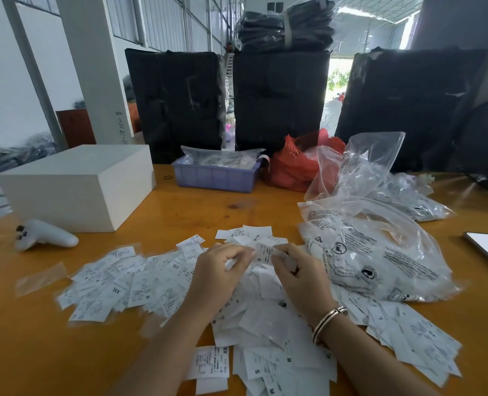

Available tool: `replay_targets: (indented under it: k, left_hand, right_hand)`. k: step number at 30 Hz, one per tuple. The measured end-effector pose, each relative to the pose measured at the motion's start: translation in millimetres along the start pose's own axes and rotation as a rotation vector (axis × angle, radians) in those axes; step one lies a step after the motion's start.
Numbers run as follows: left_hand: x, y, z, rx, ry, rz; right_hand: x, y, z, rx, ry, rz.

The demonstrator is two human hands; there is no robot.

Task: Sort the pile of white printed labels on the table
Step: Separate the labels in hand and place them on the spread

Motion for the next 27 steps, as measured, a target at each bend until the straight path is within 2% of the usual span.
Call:
replay_targets:
  k: [8,14,27]
  left_hand:
    - [-3,-13,-12,-0.176,0.176,-0.150]
    - [0,-9,-22,-0.287,0.269,-0.110]
    - [0,-4,-16,-0.248,0.244,-0.082]
  right_hand:
    - [0,-6,3,0.060,-0.023,-0.072]
    - [2,15,20,0.262,-0.170,0.095]
    - [-1,8,0,0.073,-0.038,0.097]
Point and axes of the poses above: each hand's wrist, its own x-axis towards the middle knuckle, its own y-axis out of the back of the hand, z = x × y, the point moved 9 cm from there along x, towards the middle knuckle, and after that the axes turned 1 degree about z, right-handed, at the moved point
